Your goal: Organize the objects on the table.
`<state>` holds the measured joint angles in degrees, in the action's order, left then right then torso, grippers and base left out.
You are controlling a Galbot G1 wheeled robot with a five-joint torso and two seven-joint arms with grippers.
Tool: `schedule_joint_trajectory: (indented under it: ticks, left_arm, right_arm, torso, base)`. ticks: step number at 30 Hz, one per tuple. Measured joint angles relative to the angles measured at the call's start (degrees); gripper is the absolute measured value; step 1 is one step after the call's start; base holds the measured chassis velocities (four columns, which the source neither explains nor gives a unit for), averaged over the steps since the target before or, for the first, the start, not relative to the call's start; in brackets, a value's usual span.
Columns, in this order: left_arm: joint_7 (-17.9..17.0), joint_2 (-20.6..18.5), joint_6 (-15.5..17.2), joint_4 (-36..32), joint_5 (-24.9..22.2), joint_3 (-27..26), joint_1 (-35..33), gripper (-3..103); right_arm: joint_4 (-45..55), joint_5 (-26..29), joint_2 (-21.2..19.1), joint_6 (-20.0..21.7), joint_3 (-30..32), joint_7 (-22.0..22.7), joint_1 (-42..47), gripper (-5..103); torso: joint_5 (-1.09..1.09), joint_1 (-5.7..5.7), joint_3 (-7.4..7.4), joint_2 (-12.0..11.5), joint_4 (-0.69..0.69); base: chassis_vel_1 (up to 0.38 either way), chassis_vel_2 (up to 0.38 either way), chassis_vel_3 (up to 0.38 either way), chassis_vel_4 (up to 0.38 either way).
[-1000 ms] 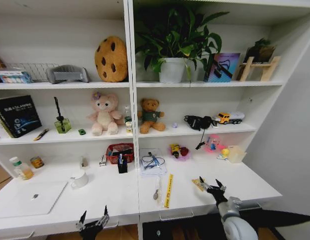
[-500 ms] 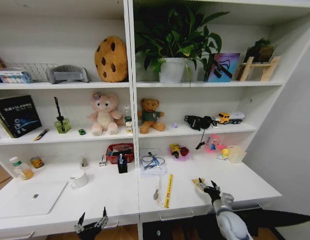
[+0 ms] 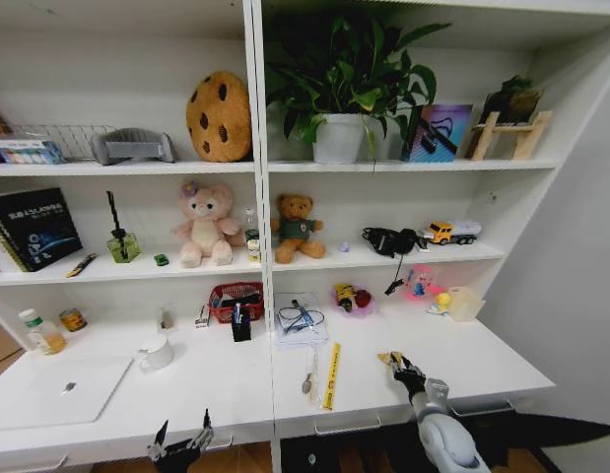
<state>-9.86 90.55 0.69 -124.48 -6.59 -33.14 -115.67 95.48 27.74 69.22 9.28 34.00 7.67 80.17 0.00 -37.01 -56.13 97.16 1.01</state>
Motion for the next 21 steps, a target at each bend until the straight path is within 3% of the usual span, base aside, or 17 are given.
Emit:
schedule_joint_trajectory:
  ticks: [3, 4, 6, 13, 21]
  left_arm:
    - [0.0, 0.0, 0.0, 0.0, 0.1, 0.4, -0.2, 99]
    - [0.0, -0.1, 0.1, 0.0, 0.3, 0.7, -0.3, 99]
    - [0.0, -0.1, 0.1, 0.0, 0.4, 0.9, -0.5, 99]
    - [0.0, -0.1, 0.1, 0.2, 0.5, 1.1, -0.4, 99]
    - [0.0, -0.1, 0.1, 0.1, 0.5, 0.9, -0.4, 99]
  right_arm:
    - [0.0, 0.0, -0.3, 0.0, 0.0, 0.0, 0.1, 19]
    - [0.0, -0.1, -0.4, 0.0, 0.0, 0.0, 0.2, 8]
    - [0.2, -0.1, -0.5, 0.0, 0.0, -0.1, 0.4, 3]
    - [1.9, 0.1, -1.7, -0.1, 1.0, -0.3, 0.7, 0]
    - [4.3, 2.6, -7.5, 0.2, 2.4, -1.4, -1.8, 0]
  torso:
    - [0.0, 0.0, 0.0, 0.0, 0.0]
    - [0.0, 0.0, 0.0, 0.0, 0.0]
    - [0.0, 0.0, 0.0, 0.0, 0.0]
    - [0.01, 0.0, 0.0, 0.0, 0.0]
    - [0.0, 0.0, 0.0, 0.0, 0.0]
  base:
    - [0.0, 0.0, 0.0, 0.0]
    - [0.0, 0.0, 0.0, 0.0]
    - [0.0, 0.0, 0.0, 0.0]
    - [0.0, 0.0, 0.0, 0.0]
    - [0.0, 0.0, 0.0, 0.0]
